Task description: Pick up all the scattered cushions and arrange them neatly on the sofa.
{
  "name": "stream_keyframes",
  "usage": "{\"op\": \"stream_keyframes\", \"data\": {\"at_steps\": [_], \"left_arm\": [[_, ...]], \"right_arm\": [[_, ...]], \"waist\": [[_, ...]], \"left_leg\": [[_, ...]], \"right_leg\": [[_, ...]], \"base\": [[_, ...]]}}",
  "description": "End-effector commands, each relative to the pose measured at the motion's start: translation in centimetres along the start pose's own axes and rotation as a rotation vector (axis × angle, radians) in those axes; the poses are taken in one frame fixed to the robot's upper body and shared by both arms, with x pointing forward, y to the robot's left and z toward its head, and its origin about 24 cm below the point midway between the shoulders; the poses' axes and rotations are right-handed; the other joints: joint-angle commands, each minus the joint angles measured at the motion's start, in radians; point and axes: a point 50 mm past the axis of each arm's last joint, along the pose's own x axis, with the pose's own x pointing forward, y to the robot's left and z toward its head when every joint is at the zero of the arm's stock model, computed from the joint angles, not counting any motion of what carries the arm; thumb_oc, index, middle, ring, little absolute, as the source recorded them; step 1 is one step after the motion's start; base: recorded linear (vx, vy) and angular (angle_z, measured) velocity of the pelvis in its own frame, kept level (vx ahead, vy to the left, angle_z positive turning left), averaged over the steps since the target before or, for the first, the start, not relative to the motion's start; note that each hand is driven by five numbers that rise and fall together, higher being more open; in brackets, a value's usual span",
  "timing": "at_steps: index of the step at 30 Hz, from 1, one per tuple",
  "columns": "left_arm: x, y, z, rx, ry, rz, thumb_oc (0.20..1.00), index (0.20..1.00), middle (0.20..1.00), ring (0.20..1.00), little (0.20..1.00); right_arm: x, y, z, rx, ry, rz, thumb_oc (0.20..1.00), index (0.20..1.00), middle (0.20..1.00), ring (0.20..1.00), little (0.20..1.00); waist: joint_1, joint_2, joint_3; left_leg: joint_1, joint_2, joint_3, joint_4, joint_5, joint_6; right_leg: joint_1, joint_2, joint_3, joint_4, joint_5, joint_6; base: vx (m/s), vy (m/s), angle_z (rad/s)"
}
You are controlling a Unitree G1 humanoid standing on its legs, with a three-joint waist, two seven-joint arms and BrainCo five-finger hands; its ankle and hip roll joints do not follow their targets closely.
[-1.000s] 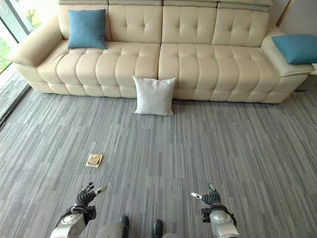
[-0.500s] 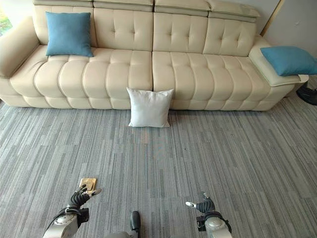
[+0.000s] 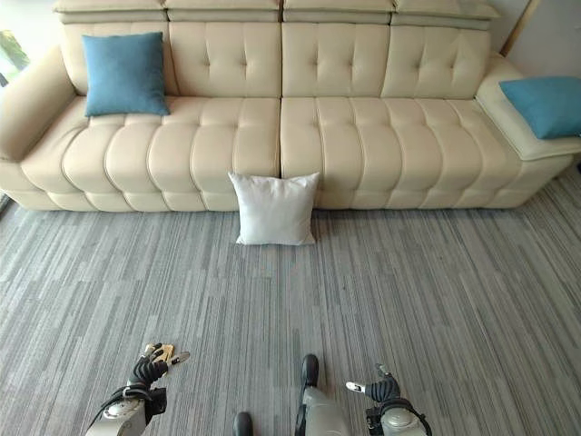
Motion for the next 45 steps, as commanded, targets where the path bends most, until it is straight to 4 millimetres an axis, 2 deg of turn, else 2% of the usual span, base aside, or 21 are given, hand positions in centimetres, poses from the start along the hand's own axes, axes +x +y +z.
{"op": "stream_keyframes", "data": {"at_steps": [1, 2, 3, 6, 8, 9, 11, 13, 18, 20, 21, 22, 23, 25, 27, 30, 33, 34, 40, 42, 45], "left_arm": [[0.4, -0.3, 3.0, -0.023, -0.122, -0.023, 1.000, 1.000, 1.000, 1.000, 1.000], [0.4, -0.4, 2.8, -0.030, -0.115, -0.029, 1.000, 1.000, 1.000, 1.000, 1.000], [0.4, -0.4, 2.8, -0.030, -0.115, -0.029, 1.000, 1.000, 1.000, 1.000, 1.000], [0.4, -0.3, 2.9, -0.048, -0.115, -0.027, 1.000, 1.000, 1.000, 1.000, 1.000], [0.3, -0.1, 2.3, -0.031, -0.093, -0.023, 1.000, 1.000, 1.000, 1.000, 1.000], [0.2, 0.0, 1.9, -0.023, -0.079, -0.022, 1.000, 1.000, 1.000, 1.000, 1.000], [0.1, 0.2, 1.1, -0.010, -0.053, -0.012, 1.000, 1.000, 1.000, 1.000, 1.000], [0.0, 0.8, 0.6, 0.001, -0.037, 0.003, 1.000, 1.000, 1.000, 1.000, 1.000], [0.1, 0.9, -0.2, 0.020, -0.004, 0.008, 1.000, 1.000, 1.000, 1.000, 1.000], [0.3, 1.1, -0.6, 0.042, 0.019, 0.015, 1.000, 1.000, 1.000, 1.000, 1.000], [0.3, 1.1, -0.5, 0.042, 0.019, 0.015, 1.000, 1.000, 1.000, 1.000, 1.000], [0.5, 1.5, -0.1, 0.054, 0.009, 0.023, 1.000, 1.000, 1.000, 1.000, 1.000], [0.5, 1.5, -0.1, 0.054, 0.009, 0.023, 1.000, 1.000, 1.000, 1.000, 1.000], [0.5, 1.7, -0.2, 0.055, 0.011, 0.030, 1.000, 1.000, 1.000, 1.000, 1.000], [0.5, 1.7, 0.1, 0.052, 0.001, 0.029, 1.000, 1.000, 1.000, 1.000, 1.000], [0.6, 1.5, 0.6, 0.049, -0.018, 0.022, 1.000, 1.000, 1.000, 1.000, 1.000], [0.7, 1.4, 1.2, 0.039, -0.042, 0.026, 1.000, 1.000, 1.000, 1.000, 1.000], [0.8, 1.3, 1.6, 0.042, -0.057, 0.020, 1.000, 1.000, 1.000, 1.000, 1.000], [0.6, 0.7, 1.6, 0.030, -0.065, -0.002, 1.000, 1.000, 1.000, 1.000, 1.000], [0.6, 0.6, 1.4, 0.019, -0.054, -0.001, 1.000, 1.000, 1.000, 1.000, 1.000], [0.6, 0.4, 1.5, 0.006, -0.055, -0.008, 1.000, 1.000, 1.000, 1.000, 1.000]], "right_arm": [[0.4, -2.0, 2.2, 0.030, -0.092, -0.057, 1.000, 1.000, 1.000, 1.000, 1.000], [0.5, -2.2, 2.2, 0.037, -0.094, -0.060, 1.000, 1.000, 1.000, 1.000, 1.000], [0.5, -2.2, 2.2, 0.037, -0.094, -0.060, 1.000, 1.000, 1.000, 1.000, 1.000], [0.5, -2.5, 2.3, 0.043, -0.093, -0.069, 1.000, 1.000, 1.000, 1.000, 1.000], [0.6, -2.7, 2.3, 0.041, -0.090, -0.071, 1.000, 1.000, 1.000, 1.000, 1.000], [0.6, -2.8, 2.4, 0.029, -0.095, -0.070, 1.000, 1.000, 1.000, 1.000, 1.000], [0.6, -3.0, 2.5, -0.008, -0.099, -0.076, 1.000, 1.000, 1.000, 1.000, 1.000], [0.6, -3.0, 2.0, -0.032, -0.079, -0.074, 1.000, 1.000, 1.000, 1.000, 1.000], [0.6, -2.5, 2.0, -0.043, -0.075, -0.061, 1.000, 1.000, 1.000, 1.000, 1.000], [0.7, -1.9, 2.0, -0.034, -0.073, -0.043, 1.000, 1.000, 1.000, 1.000, 1.000], [0.7, -1.9, 2.0, -0.034, -0.074, -0.043, 1.000, 1.000, 1.000, 1.000, 1.000], [0.7, -1.2, 2.1, -0.045, -0.068, -0.021, 1.000, 1.000, 1.000, 1.000, 1.000], [0.7, -1.2, 2.1, -0.045, -0.068, -0.021, 1.000, 1.000, 1.000, 1.000, 1.000], [0.6, -0.8, 2.0, -0.038, -0.073, -0.010, 1.000, 1.000, 1.000, 1.000, 1.000], [0.6, -0.6, 2.0, -0.030, -0.072, -0.006, 1.000, 1.000, 1.000, 1.000, 1.000], [0.7, -0.9, 2.2, -0.040, -0.074, -0.014, 1.000, 1.000, 1.000, 1.000, 1.000], [0.7, -1.1, 2.4, -0.049, -0.077, -0.024, 1.000, 1.000, 1.000, 1.000, 1.000], [0.7, -1.2, 2.4, -0.042, -0.078, -0.028, 1.000, 1.000, 1.000, 1.000, 1.000], [0.7, -1.5, 1.9, -0.023, -0.066, -0.041, 1.000, 1.000, 1.000, 1.000, 1.000], [0.7, -1.6, 2.0, -0.012, -0.068, -0.041, 1.000, 1.000, 1.000, 1.000, 1.000], [0.8, -1.8, 2.2, -0.002, -0.074, -0.046, 1.000, 1.000, 1.000, 1.000, 1.000]], "waist": [[-0.022, 0.004, -0.009], [-0.015, 0.001, -0.002], [-0.016, 0.002, -0.002], [0.002, -0.013, 0.015], [0.024, -0.035, 0.022], [0.035, -0.036, 0.021], [0.065, -0.014, 0.027], [0.087, -0.011, 0.018], [0.090, -0.019, -0.006], [0.089, -0.033, -0.016], [0.090, -0.034, -0.016], [0.086, -0.033, -0.015], [0.088, -0.033, -0.015], [0.081, -0.026, -0.014], [0.069, -0.010, -0.006], [0.050, 0.003, 0.007], [0.028, -0.001, 0.026], [0.024, -0.005, 0.025], [0.023, -0.011, -0.006], [0.020, -0.012, -0.005], [0.025, -0.017, 0.012]], "left_leg": [[0.039, 0.005, 0.036, 0.158, -0.086, -0.060], [-0.007, 0.004, 0.031, 0.274, -0.038, -0.078], [-0.009, 0.005, 0.030, 0.279, -0.040, -0.079], [-0.098, 0.017, 0.035, 0.418, 0.018, -0.083], [-0.161, 0.023, 0.054, 0.370, -0.028, -0.057], [-0.177, 0.027, 0.044, 0.290, -0.029, -0.057], [-0.259, 0.056, 0.007, 0.122, 0.125, -0.085], [-0.291, 0.052, 0.058, 0.047, 0.167, -0.088], [-0.278, 0.032, 0.050, 0.068, 0.152, -0.073], [-0.260, 0.012, 0.058, 0.087, 0.111, -0.047], [-0.260, 0.011, 0.059, 0.088, 0.110, -0.046], [-0.215, -0.011, 0.078, 0.091, 0.058, -0.003], [-0.215, -0.011, 0.080, 0.091, 0.058, -0.003], [-0.187, -0.016, 0.093, 0.076, 0.047, 0.010], [-0.144, -0.013, 0.100, 0.049, 0.040, 0.012], [-0.101, -0.013, 0.100, 0.029, 0.030, 0.006], [-0.066, -0.020, 0.085, 0.030, 0.016, -0.003], [-0.063, -0.022, 0.079, 0.034, 0.010, -0.006], [-0.035, -0.003, 0.067, 0.065, -0.021, -0.033], [-0.052, 0.015, 0.064, 0.140, -0.041, -0.049], [-0.113, 0.019, 0.047, 0.291, -0.020, -0.065]], "right_leg": [[0.056, -0.004, -0.003, 0.042, -0.124, -0.002], [0.095, 0.006, -0.004, 0.030, -0.139, -0.019], [0.095, 0.006, -0.004, 0.030, -0.139, -0.020], [0.144, 0.004, -0.007, 0.020, -0.172, -0.042], [0.185, -0.013, 0.000, 0.007, -0.194, -0.037], [0.207, -0.018, 0.002, -0.001, -0.210, -0.031], [0.269, -0.001, 0.006, -0.017, -0.251, -0.031], [0.331, 0.000, 0.030, -0.024, -0.279, -0.018], [0.342, -0.028, 0.047, -0.006, -0.283, -0.004], [0.328, -0.051, 0.071, 0.039, -0.283, 0.012], [0.327, -0.052, 0.072, 0.040, -0.284, 0.012], [0.248, -0.071, 0.094, 0.207, -0.246, 0.050], [0.245, -0.072, 0.097, 0.211, -0.247, 0.050], [0.189, -0.074, 0.095, 0.305, -0.206, 0.065], [0.121, -0.066, 0.079, 0.344, -0.188, 0.057], [0.072, -0.057, 0.034, 0.240, -0.188, 0.039], [0.045, -0.045, 0.028, 0.113, -0.152, 0.047], [0.062, -0.047, 0.035, 0.080, -0.149, 0.051], [0.152, -0.018, 0.041, 0.010, -0.154, 0.013], [0.171, -0.011, 0.041, 0.019, -0.180, -0.005], [0.194, -0.007, 0.041, 0.031, -0.201, -0.035]], "base": [[0.35, -0.207, 0.32], [0.26, -0.157, 0.21], [0.18, -0.127, 0.17], [0.16, -0.074, -0.09], [0.30, 0.003, 0.02], [0.38, 0.097, -0.10], [0.46, 0.179, 0.04], [0.52, 0.306, 0.15], [0.23, 0.175, -0.43], [0.20, 0.175, -0.05], [0.27, 0.337, 0.02], [0.15, 0.218, -0.03], [0.18, 0.261, -0.40], [0.10, 0.097, -0.36], [0.14, 0.073, -0.22], [0.16, -0.016, -0.11], [0.16, -0.097, 0.06], [0.15, -0.136, 0.06], [0.17, -0.167, 0.28], [0.12, -0.185, 0.15], [0.06, -0.140, 0.14]]}}
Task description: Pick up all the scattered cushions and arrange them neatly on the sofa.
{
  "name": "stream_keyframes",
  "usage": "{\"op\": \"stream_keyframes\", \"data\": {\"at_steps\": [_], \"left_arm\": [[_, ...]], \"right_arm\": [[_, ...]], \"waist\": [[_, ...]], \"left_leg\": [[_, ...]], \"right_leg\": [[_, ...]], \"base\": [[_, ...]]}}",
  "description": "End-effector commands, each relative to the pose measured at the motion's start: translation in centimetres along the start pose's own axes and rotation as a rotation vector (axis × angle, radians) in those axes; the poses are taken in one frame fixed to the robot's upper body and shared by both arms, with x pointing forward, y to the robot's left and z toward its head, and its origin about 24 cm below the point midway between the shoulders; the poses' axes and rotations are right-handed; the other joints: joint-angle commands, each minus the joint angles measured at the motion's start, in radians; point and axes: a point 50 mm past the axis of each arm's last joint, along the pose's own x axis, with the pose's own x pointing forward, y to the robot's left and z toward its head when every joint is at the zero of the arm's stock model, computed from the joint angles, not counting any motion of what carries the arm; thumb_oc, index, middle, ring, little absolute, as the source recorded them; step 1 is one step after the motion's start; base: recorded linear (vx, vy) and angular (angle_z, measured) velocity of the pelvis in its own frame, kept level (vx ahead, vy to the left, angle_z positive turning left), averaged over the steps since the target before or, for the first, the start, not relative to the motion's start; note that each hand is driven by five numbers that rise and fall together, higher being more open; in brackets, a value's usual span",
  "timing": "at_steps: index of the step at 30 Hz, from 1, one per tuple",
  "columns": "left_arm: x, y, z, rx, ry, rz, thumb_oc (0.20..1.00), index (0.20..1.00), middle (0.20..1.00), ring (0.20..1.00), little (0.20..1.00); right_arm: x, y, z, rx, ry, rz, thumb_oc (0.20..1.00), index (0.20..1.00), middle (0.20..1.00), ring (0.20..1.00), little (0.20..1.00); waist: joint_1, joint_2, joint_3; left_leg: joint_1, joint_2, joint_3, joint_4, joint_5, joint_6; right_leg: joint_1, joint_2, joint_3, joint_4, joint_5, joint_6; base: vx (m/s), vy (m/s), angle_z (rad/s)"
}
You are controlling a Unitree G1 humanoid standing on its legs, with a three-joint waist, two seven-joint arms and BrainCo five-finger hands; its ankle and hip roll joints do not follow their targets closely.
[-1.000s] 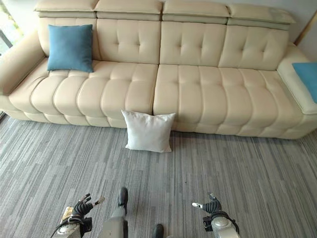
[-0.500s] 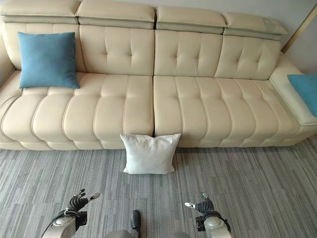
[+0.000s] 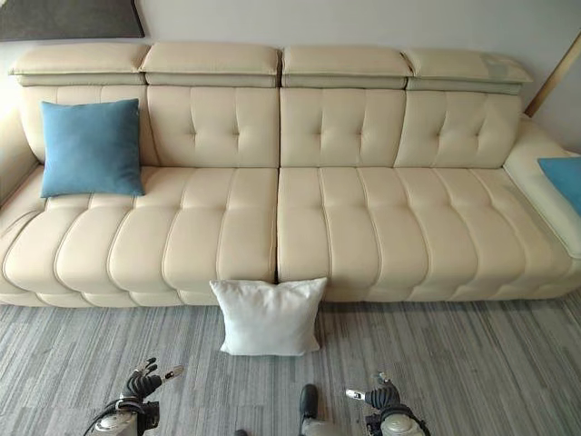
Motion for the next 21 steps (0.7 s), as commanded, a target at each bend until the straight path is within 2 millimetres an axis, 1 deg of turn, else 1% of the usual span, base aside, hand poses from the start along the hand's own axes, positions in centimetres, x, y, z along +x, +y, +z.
{"op": "stream_keyframes", "data": {"at_steps": [1, 2, 4, 7, 8, 10, 11, 12, 13, 14, 16, 18, 19, 21], "left_arm": [[0.7, -0.8, 3.3, -0.017, -0.113, -0.022, 1.000, 1.000, 1.000, 1.000, 1.000], [0.7, -0.8, 3.3, -0.022, -0.114, -0.021, 1.000, 1.000, 1.000, 1.000, 1.000], [0.7, -0.8, 3.3, -0.028, -0.115, -0.018, 1.000, 1.000, 1.000, 1.000, 1.000], [0.6, -0.5, 2.6, -0.024, -0.089, -0.008, 1.000, 1.000, 1.000, 1.000, 1.000], [0.6, -0.5, 2.4, -0.022, -0.082, -0.005, 1.000, 1.000, 1.000, 1.000, 1.000], [0.5, -0.5, 2.2, -0.023, -0.075, 0.000, 1.000, 1.000, 1.000, 1.000, 1.000], [0.6, -0.5, 2.2, -0.023, -0.071, 0.003, 1.000, 1.000, 1.000, 1.000, 1.000], [0.6, -0.5, 2.1, -0.024, -0.069, 0.005, 1.000, 1.000, 1.000, 1.000, 1.000], [0.6, -0.5, 2.2, -0.021, -0.073, 0.009, 1.000, 1.000, 1.000, 1.000, 1.000], [0.6, -0.4, 2.2, -0.024, -0.075, 0.009, 1.000, 1.000, 1.000, 1.000, 1.000], [0.6, -0.4, 2.0, -0.021, -0.073, 0.010, 1.000, 1.000, 1.000, 1.000, 1.000], [0.5, -0.4, 1.7, -0.014, -0.064, 0.007, 1.000, 1.000, 1.000, 1.000, 1.000], [0.5, -0.3, 1.5, -0.005, -0.056, 0.009, 1.000, 1.000, 1.000, 1.000, 1.000], [0.6, -0.3, 1.5, 0.006, -0.054, 0.005, 1.000, 1.000, 1.000, 1.000, 1.000]], "right_arm": [[0.6, -2.4, 2.6, 0.014, -0.093, -0.063, 1.000, 1.000, 1.000, 1.000, 1.000], [0.6, -2.5, 2.6, 0.015, -0.092, -0.066, 1.000, 1.000, 1.000, 1.000, 1.000], [0.6, -2.5, 2.5, 0.017, -0.089, -0.066, 1.000, 1.000, 1.000, 1.000, 1.000], [0.6, -2.9, 1.9, 0.009, -0.067, -0.072, 1.000, 1.000, 1.000, 1.000, 1.000], [0.6, -2.9, 1.9, 0.006, -0.066, -0.074, 1.000, 1.000, 1.000, 1.000, 1.000], [0.6, -3.1, 1.9, -0.001, -0.068, -0.082, 1.000, 1.000, 1.000, 1.000, 1.000], [0.6, -3.2, 1.8, -0.004, -0.066, -0.085, 1.000, 1.000, 1.000, 1.000, 1.000], [0.6, -3.2, 1.7, -0.007, -0.064, -0.085, 1.000, 1.000, 1.000, 1.000, 1.000], [0.6, -3.3, 1.5, -0.014, -0.058, -0.091, 1.000, 1.000, 1.000, 1.000, 1.000], [0.6, -3.3, 1.6, -0.017, -0.061, -0.087, 1.000, 1.000, 1.000, 1.000, 1.000], [0.6, -3.2, 1.6, -0.023, -0.062, -0.084, 1.000, 1.000, 1.000, 1.000, 1.000], [0.6, -3.0, 1.7, -0.032, -0.063, -0.077, 1.000, 1.000, 1.000, 1.000, 1.000], [0.6, -2.8, 1.8, -0.035, -0.063, -0.069, 1.000, 1.000, 1.000, 1.000, 1.000], [0.7, -2.4, 1.6, -0.039, -0.057, -0.058, 1.000, 1.000, 1.000, 1.000, 1.000]], "waist": [[-0.006, 0.003, 0.058], [-0.002, 0.001, 0.063], [-0.001, -0.001, 0.065], [0.008, -0.008, 0.057], [0.011, -0.004, 0.054], [0.016, 0.009, 0.050], [0.020, 0.012, 0.050], [0.023, 0.015, 0.049], [0.026, 0.014, 0.053], [0.029, 0.019, 0.046], [0.031, 0.022, 0.040], [0.035, 0.025, 0.028], [0.039, 0.020, 0.022], [0.042, 0.010, 0.017]], "left_leg": [[-0.102, 0.023, 0.005, 0.249, -0.027, -0.031], [-0.124, 0.023, -0.001, 0.292, -0.013, -0.034], [-0.143, 0.025, -0.006, 0.311, -0.006, -0.032], [-0.165, 0.048, 0.019, 0.224, -0.014, -0.025], [-0.162, 0.057, 0.016, 0.172, 0.002, -0.029], [-0.174, 0.085, 0.006, 0.078, 0.069, -0.045], [-0.191, 0.097, 0.007, 0.052, 0.105, -0.054], [-0.202, 0.102, 0.008, 0.027, 0.124, -0.058], [-0.230, 0.110, 0.026, 0.014, 0.145, -0.066], [-0.218, 0.108, 0.030, -0.010, 0.139, -0.064], [-0.206, 0.106, 0.029, -0.021, 0.139, -0.064], [-0.190, 0.094, 0.024, -0.026, 0.130, -0.060], [-0.177, 0.082, 0.027, -0.020, 0.118, -0.052], [-0.172, 0.066, 0.026, -0.008, 0.093, -0.036]], "right_leg": [[0.086, -0.020, 0.017, 0.109, -0.248, 0.027], [0.094, -0.019, 0.013, 0.112, -0.255, 0.020], [0.100, -0.020, 0.009, 0.114, -0.262, 0.016], [0.128, -0.032, -0.002, 0.109, -0.284, 0.023], [0.133, -0.030, -0.003, 0.108, -0.290, 0.026], [0.149, -0.023, -0.009, 0.104, -0.307, 0.030], [0.161, -0.024, -0.013, 0.102, -0.315, 0.030], [0.171, -0.022, -0.013, 0.099, -0.319, 0.033], [0.190, -0.028, -0.017, 0.094, -0.326, 0.038], [0.195, -0.028, -0.011, 0.092, -0.327, 0.043], [0.201, -0.031, -0.008, 0.092, -0.328, 0.048], [0.209, -0.045, -0.001, 0.090, -0.321, 0.059], [0.211, -0.061, 0.008, 0.086, -0.313, 0.068], [0.208, -0.077, 0.017, 0.091, -0.310, 0.079]], "base": [[0.05, -0.113, 0.10], [0.04, -0.071, 0.01], [0.07, -0.046, -0.01], [0.16, 0.014, 0.15], [0.17, 0.063, 0.11], [0.16, 0.083, 0.09], [0.15, 0.099, 0.06], [0.19, 0.149, 0.14], [0.21, 0.188, 0.13], [0.16, 0.150, 0.10], [0.13, 0.138, -0.08], [0.20, 0.243, -0.20], [0.19, 0.283, -0.13], [0.14, 0.233, -0.11]]}}
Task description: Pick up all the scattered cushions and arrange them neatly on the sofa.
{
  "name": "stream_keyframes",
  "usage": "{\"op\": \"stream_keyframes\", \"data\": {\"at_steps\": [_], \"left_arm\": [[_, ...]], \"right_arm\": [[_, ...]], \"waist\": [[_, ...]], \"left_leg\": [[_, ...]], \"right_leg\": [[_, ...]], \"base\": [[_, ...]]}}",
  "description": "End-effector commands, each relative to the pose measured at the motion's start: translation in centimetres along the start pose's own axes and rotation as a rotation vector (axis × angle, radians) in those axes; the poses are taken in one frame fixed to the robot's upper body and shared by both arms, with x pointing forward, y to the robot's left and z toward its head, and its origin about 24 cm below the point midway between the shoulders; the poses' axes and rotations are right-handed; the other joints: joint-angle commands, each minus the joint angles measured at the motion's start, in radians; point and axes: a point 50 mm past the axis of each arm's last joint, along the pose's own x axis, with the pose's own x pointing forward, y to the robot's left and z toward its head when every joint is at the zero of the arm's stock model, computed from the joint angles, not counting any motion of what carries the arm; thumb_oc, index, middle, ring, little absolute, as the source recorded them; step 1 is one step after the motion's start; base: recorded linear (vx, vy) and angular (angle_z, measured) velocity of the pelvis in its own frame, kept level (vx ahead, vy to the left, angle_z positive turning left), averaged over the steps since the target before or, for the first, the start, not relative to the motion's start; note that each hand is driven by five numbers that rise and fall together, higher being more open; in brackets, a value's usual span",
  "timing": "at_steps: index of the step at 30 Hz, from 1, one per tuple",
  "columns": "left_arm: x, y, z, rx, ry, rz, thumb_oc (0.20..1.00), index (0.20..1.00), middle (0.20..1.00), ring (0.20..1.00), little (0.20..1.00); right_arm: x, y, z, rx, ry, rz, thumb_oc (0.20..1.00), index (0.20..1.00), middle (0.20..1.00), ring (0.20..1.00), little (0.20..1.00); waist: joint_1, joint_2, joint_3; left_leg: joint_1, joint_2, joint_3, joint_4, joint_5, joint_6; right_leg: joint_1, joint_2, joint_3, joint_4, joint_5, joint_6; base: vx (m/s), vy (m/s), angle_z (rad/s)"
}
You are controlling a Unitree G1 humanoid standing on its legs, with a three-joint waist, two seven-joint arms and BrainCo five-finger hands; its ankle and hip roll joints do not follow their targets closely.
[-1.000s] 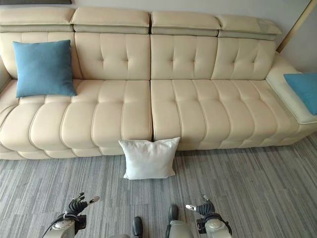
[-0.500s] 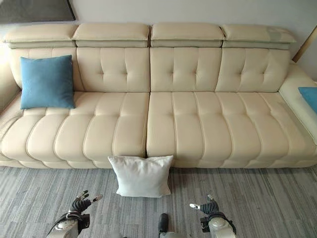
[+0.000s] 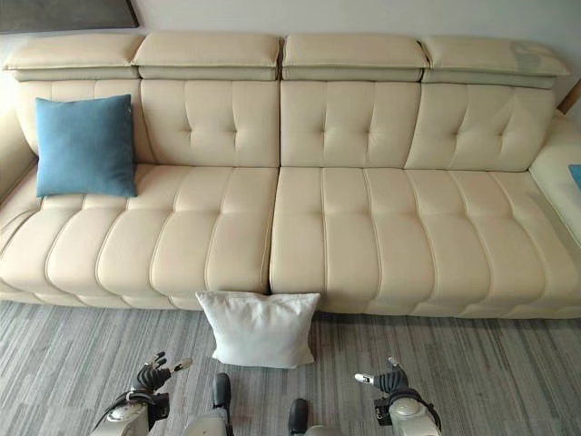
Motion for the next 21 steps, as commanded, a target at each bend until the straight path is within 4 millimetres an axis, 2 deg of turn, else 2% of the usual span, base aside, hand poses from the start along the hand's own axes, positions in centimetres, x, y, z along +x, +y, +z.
{"op": "stream_keyframes", "data": {"at_steps": [1, 6, 7, 9, 10, 11, 12, 17, 21], "left_arm": [[0.2, 1.3, 1.6, 0.041, -0.075, 0.026, 1.000, 1.000, 1.000, 1.000, 1.000], [0.3, 1.8, 1.8, 0.080, -0.074, 0.038, 1.000, 1.000, 1.000, 1.000, 1.000], [0.4, 2.2, 1.9, 0.108, -0.079, 0.042, 1.000, 1.000, 1.000, 1.000, 1.000], [0.4, 2.4, 2.0, 0.123, -0.084, 0.041, 1.000, 1.000, 1.000, 1.000, 1.000], [0.4, 2.4, 2.1, 0.122, -0.089, 0.042, 1.000, 1.000, 1.000, 1.000, 1.000], [0.6, 2.4, 2.4, 0.125, -0.095, 0.042, 1.000, 1.000, 1.000, 1.000, 1.000], [0.6, 2.0, 2.2, 0.121, -0.089, 0.029, 1.000, 1.000, 1.000, 1.000, 1.000], [0.6, 1.4, 1.6, 0.113, -0.059, 0.012, 1.000, 1.000, 1.000, 1.000, 1.000], [0.9, 1.2, 1.4, 0.110, -0.036, 0.030, 1.000, 1.000, 1.000, 1.000, 1.000]], "right_arm": [[0.1, 0.1, 0.8, -0.022, -0.039, 0.002, 1.000, 1.000, 1.000, 1.000, 1.000], [0.2, 0.6, 0.8, -0.035, -0.028, 0.021, 1.000, 1.000, 1.000, 1.000, 1.000], [0.2, 1.0, 1.1, -0.038, -0.038, 0.035, 1.000, 1.000, 1.000, 1.000, 1.000], [0.1, 1.4, 1.1, -0.040, -0.043, 0.046, 1.000, 1.000, 1.000, 1.000, 1.000], [0.1, 1.4, 1.3, -0.038, -0.049, 0.046, 1.000, 1.000, 1.000, 1.000, 1.000], [0.2, 1.3, 1.4, -0.039, -0.048, 0.040, 1.000, 1.000, 1.000, 1.000, 1.000], [0.2, 1.3, 0.7, -0.052, -0.024, 0.042, 1.000, 1.000, 1.000, 1.000, 1.000], [0.1, 1.2, 0.2, -0.055, -0.006, 0.040, 1.000, 1.000, 1.000, 1.000, 1.000], [0.3, 1.2, 0.7, -0.064, -0.021, 0.033, 1.000, 1.000, 1.000, 1.000, 1.000]], "waist": [[0.031, -0.062, -0.021], [0.033, -0.066, -0.013], [0.031, -0.062, -0.006], [0.027, -0.058, 0.001], [0.024, -0.054, 0.003], [0.013, -0.057, 0.014], [0.010, -0.065, 0.014], [0.005, -0.068, 0.004], [0.001, -0.068, 0.009]], "left_leg": [[-0.019, -0.058, 0.010, 0.095, -0.109, 0.039], [-0.014, -0.080, 0.021, 0.102, -0.142, 0.069], [-0.010, -0.083, 0.036, 0.098, -0.150, 0.081], [0.006, -0.084, 0.047, 0.084, -0.158, 0.087], [0.019, -0.084, 0.051, 0.076, -0.160, 0.087], [0.034, -0.091, 0.052, 0.075, -0.171, 0.081], [0.046, -0.096, 0.051, 0.082, -0.178, 0.081], [0.065, -0.091, 0.046, 0.068, -0.177, 0.075], [0.056, -0.088, 0.032, 0.064, -0.175, 0.069]], "right_leg": [[0.033, -0.146, 0.053, 0.101, -0.172, 0.123], [-0.031, -0.162, 0.077, 0.200, -0.151, 0.150], [-0.087, -0.166, 0.089, 0.278, -0.132, 0.168], [-0.132, -0.169, 0.088, 0.298, -0.113, 0.170], [-0.147, -0.170, 0.079, 0.273, -0.105, 0.166], [-0.160, -0.184, 0.059, 0.163, -0.081, 0.165], [-0.143, -0.179, 0.068, 0.127, -0.071, 0.161], [-0.104, -0.171, 0.053, 0.090, -0.077, 0.152], [-0.099, -0.166, 0.044, 0.091, -0.087, 0.147]], "base": [[0.08, 0.175, -0.12], [0.02, 0.131, -0.06], [0.03, 0.146, -0.34], [0.05, 0.104, -0.28], [0.09, -0.010, -0.31], [0.15, -0.034, -0.31], [0.12, -0.041, -0.20], [0.10, -0.049, 0.08], [0.06, -0.049, 0.08]]}}
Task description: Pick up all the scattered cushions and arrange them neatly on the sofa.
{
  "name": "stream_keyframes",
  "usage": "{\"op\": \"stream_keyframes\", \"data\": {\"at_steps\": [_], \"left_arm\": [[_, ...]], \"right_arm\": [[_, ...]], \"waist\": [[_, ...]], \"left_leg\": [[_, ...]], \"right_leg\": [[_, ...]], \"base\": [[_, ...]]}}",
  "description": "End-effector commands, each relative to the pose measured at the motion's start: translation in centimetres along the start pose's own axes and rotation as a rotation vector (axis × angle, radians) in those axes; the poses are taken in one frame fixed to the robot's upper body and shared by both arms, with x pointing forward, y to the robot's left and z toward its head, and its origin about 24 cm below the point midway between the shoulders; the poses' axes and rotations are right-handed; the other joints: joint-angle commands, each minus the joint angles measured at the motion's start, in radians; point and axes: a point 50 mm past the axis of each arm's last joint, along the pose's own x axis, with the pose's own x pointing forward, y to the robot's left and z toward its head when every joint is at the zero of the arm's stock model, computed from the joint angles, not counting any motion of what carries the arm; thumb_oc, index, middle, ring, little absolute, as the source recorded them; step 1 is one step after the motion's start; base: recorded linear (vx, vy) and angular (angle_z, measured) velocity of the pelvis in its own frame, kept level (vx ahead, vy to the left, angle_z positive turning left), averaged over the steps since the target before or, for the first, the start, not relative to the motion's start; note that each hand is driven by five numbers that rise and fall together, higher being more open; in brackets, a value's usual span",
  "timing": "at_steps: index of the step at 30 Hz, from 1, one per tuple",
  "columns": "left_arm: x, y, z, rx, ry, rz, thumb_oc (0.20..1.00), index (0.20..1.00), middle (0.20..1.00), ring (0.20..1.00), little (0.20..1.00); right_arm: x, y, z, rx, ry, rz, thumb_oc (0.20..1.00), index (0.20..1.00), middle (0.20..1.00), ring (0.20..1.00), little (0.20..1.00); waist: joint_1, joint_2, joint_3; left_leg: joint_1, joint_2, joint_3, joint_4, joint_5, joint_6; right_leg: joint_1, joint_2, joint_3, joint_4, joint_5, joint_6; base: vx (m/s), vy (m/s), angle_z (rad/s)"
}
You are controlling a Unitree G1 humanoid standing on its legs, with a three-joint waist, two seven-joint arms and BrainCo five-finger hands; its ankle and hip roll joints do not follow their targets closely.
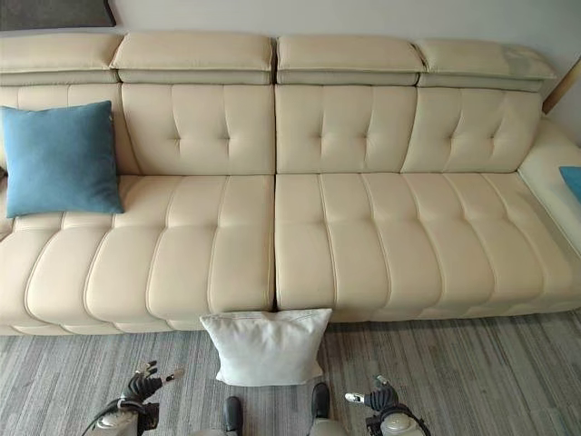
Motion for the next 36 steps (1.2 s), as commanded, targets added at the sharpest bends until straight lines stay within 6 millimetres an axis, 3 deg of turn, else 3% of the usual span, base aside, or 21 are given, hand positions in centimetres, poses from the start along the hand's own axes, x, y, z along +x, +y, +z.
{"op": "stream_keyframes", "data": {"at_steps": [1, 5, 8, 10, 11, 12, 14, 18, 20, 23, 26, 29, 30, 31, 32, 33, 34, 35, 36], "left_arm": [[1.0, 0.3, 2.6, 0.029, -0.071, 0.034, 1.000, 1.000, 1.000, 1.000, 1.000], [1.9, 0.5, 3.9, 0.015, -0.069, 0.099, 1.000, 1.000, 1.000, 1.000, 1.000], [2.7, 2.0, 6.6, 0.006, -0.108, 0.189, 1.000, 1.000, 1.000, 1.000, 1.000], [3.1, 5.7, 11.3, 0.035, -0.188, 0.312, 1.000, 1.000, 1.000, 1.000, 1.000], [3.1, 5.7, 11.3, 0.035, -0.189, 0.312, 1.000, 1.000, 1.000, 1.000, 1.000], [2.9, 7.5, 13.7, 0.047, -0.240, 0.363, 1.000, 1.000, 1.000, 1.000, 1.000], [2.4, 8.8, 16.9, 0.055, -0.316, 0.412, 1.000, 1.000, 1.000, 1.000, 1.000], [1.0, 9.2, 22.7, 0.060, -0.486, 0.441, 1.000, 1.000, 1.000, 1.000, 1.000], [-1.4, 6.9, 28.6, 0.005, -0.723, 0.379, 1.000, 1.000, 1.000, 1.000, 1.000], [-4.3, 2.8, 33.9, -0.016, -0.913, 0.271, 1.000, 1.000, 1.000, 1.000, 1.000], [-7.0, -0.8, 36.9, -0.036, -1.058, 0.167, 1.000, 1.000, 1.000, 1.000, 1.000], [-9.6, -4.5, 38.2, -0.092, -1.173, 0.026, 1.000, 1.000, 1.000, 1.000, 1.000], [-11.1, -7.1, 38.3, -0.120, -1.225, -0.087, 1.000, 1.000, 1.000, 1.000, 1.000], [-11.1, -7.1, 38.3, -0.120, -1.225, -0.087, 0.925, 0.925, 0.925, 0.925, 0.925], [-11.7, -8.1, 38.2, -0.123, -1.242, -0.134, 0.711, 0.711, 0.711, 0.711, 0.711], [-12.3, -9.1, 38.1, -0.133, -1.254, -0.184, 0.611, 0.611, 0.611, 0.611, 0.611], [-12.2, -9.1, 38.0, -0.132, -1.253, -0.184, 0.576, 0.576, 0.576, 0.576, 0.576], [-13.1, -11.1, 37.4, -0.168, -1.256, -0.283, 0.222, 0.222, 0.222, 0.222, 0.222], [-13.5, -12.0, 37.1, -0.192, -1.247, -0.333, 0.200, 0.200, 0.200, 0.200, 0.200]], "right_arm": [[0.7, -1.6, 2.9, -0.039, -0.093, -0.058, 1.000, 1.000, 1.000, 1.000, 1.000], [1.3, -2.3, 4.5, -0.039, -0.108, -0.117, 1.000, 1.000, 1.000, 1.000, 1.000], [1.8, -4.7, 8.0, -0.019, -0.170, -0.218, 1.000, 1.000, 1.000, 1.000, 1.000], [1.5, -9.6, 13.9, 0.024, -0.287, -0.381, 1.000, 1.000, 1.000, 1.000, 1.000], [1.5, -9.6, 13.9, 0.024, -0.289, -0.381, 1.000, 1.000, 1.000, 1.000, 1.000], [1.0, -11.3, 16.3, 0.086, -0.345, -0.433, 1.000, 1.000, 1.000, 1.000, 1.000], [0.0, -12.9, 19.3, 0.159, -0.430, -0.476, 1.000, 1.000, 1.000, 1.000, 1.000], [-2.8, -14.0, 25.3, 0.220, -0.661, -0.514, 1.000, 1.000, 1.000, 1.000, 1.000], [-6.5, -13.6, 30.6, 0.254, -0.904, -0.527, 1.000, 1.000, 1.000, 1.000, 1.000], [-10.2, -11.4, 35.1, 0.303, -1.107, -0.475, 1.000, 1.000, 1.000, 1.000, 1.000], [-12.6, -9.2, 37.4, 0.339, -1.226, -0.405, 1.000, 1.000, 1.000, 1.000, 1.000], [-14.3, -7.2, 38.7, 0.375, -1.309, -0.322, 1.000, 1.000, 1.000, 1.000, 1.000], [-15.0, -5.7, 39.0, 0.413, -1.343, -0.240, 1.000, 1.000, 1.000, 1.000, 1.000], [-15.0, -5.7, 39.0, 0.414, -1.342, -0.240, 1.000, 1.000, 1.000, 1.000, 1.000], [-15.3, -5.0, 39.1, 0.433, -1.356, -0.204, 1.000, 1.000, 1.000, 1.000, 1.000], [-15.5, -4.3, 39.1, 0.450, -1.369, -0.163, 1.000, 1.000, 1.000, 1.000, 1.000], [-15.5, -4.3, 39.1, 0.450, -1.368, -0.162, 1.000, 1.000, 1.000, 1.000, 1.000], [-15.7, -2.5, 39.0, 0.509, -1.371, -0.031, 0.636, 0.636, 0.636, 0.636, 0.636], [-15.8, -1.9, 38.9, 0.548, -1.373, 0.032, 0.200, 0.200, 0.200, 0.200, 0.200]], "waist": [[0.003, 0.001, 0.017], [0.006, -0.001, 0.064], [0.008, 0.001, 0.113], [0.010, 0.008, 0.158], [0.010, 0.008, 0.156], [0.009, 0.009, 0.184], [0.003, 0.011, 0.210], [-0.010, 0.013, 0.233], [-0.016, 0.022, 0.271], [-0.024, 0.025, 0.279], [-0.026, 0.027, 0.284], [-0.028, 0.028, 0.281], [-0.028, 0.028, 0.272], [-0.028, 0.028, 0.270], [-0.029, 0.027, 0.263], [-0.029, 0.027, 0.259], [-0.029, 0.027, 0.256], [-0.032, 0.024, 0.233], [-0.032, 0.023, 0.215]], "left_leg": [[-0.025, -0.010, -0.036, 0.071, -0.091, 0.000], [-0.164, -0.002, -0.063, 0.133, -0.089, -0.005], [-0.349, -0.001, -0.085, 0.225, -0.090, -0.014], [-0.535, 0.001, -0.100, 0.331, -0.123, -0.028], [-0.540, 0.001, -0.100, 0.334, -0.124, -0.028], [-0.635, 0.009, -0.104, 0.380, -0.132, -0.029], [-0.749, 0.012, -0.115, 0.444, -0.144, -0.029], [-0.932, 0.020, -0.134, 0.556, -0.174, -0.026], [-1.061, 0.021, -0.146, 0.646, -0.196, -0.023], [-1.151, 0.008, -0.150, 0.695, -0.211, -0.016], [-1.198, 0.002, -0.150, 0.712, -0.214, -0.011], [-1.240, -0.005, -0.156, 0.729, -0.216, -0.005], [-1.262, -0.010, -0.160, 0.741, -0.220, -0.003], [-1.264, -0.010, -0.160, 0.742, -0.221, -0.003], [-1.274, -0.010, -0.159, 0.746, -0.222, -0.001], [-1.282, -0.012, -0.160, 0.749, -0.223, 0.000], [-1.284, -0.012, -0.160, 0.750, -0.223, 0.001], [-1.303, -0.015, -0.160, 0.756, -0.228, 0.004], [-1.316, -0.017, -0.163, 0.759, -0.229, 0.006]], "right_leg": [[0.021, -0.018, -0.011, 0.102, -0.170, 0.025], [-0.102, -0.021, -0.013, 0.156, -0.179, 0.012], [-0.281, -0.025, -0.009, 0.251, -0.183, -0.001], [-0.464, -0.029, -0.002, 0.353, -0.212, -0.006], [-0.468, -0.029, -0.002, 0.356, -0.213, -0.006], [-0.569, -0.034, 0.003, 0.401, -0.218, -0.009], [-0.679, -0.035, 0.006, 0.462, -0.227, -0.012], [-0.858, -0.040, 0.017, 0.577, -0.252, -0.016], [-0.989, -0.047, 0.019, 0.671, -0.273, -0.011], [-1.086, -0.046, 0.020, 0.732, -0.287, -0.010], [-1.135, -0.047, 0.019, 0.754, -0.291, -0.006], [-1.177, -0.046, 0.017, 0.775, -0.293, -0.005], [-1.200, -0.044, 0.017, 0.786, -0.294, -0.006], [-1.202, -0.044, 0.017, 0.787, -0.294, -0.006], [-1.214, -0.045, 0.016, 0.792, -0.294, -0.007], [-1.222, -0.044, 0.017, 0.796, -0.293, -0.007], [-1.224, -0.044, 0.017, 0.797, -0.294, -0.007], [-1.250, -0.040, 0.021, 0.802, -0.291, -0.010], [-1.264, -0.040, 0.023, 0.801, -0.291, -0.012]], "base": [[-0.07, -0.070, 0.14], [-0.12, -0.062, 0.22], [-0.16, -0.058, 0.17], [-0.09, -0.039, 0.13], [-0.06, -0.017, 0.06], [-0.10, -0.002, 0.01], [-0.11, -0.008, 0.02], [-0.03, 0.009, 0.15], [0.00, 0.009, 0.03], [0.04, 0.000, 0.02], [0.00, 0.004, 0.01], [0.00, 0.002, -0.04], [0.01, -0.002, 0.05], [0.01, -0.017, 0.07], [0.01, -0.006, 0.08], [0.01, -0.006, 0.09], [0.02, -0.002, 0.09], [0.02, 0.005, 0.04], [0.00, 0.000, 0.00]]}}
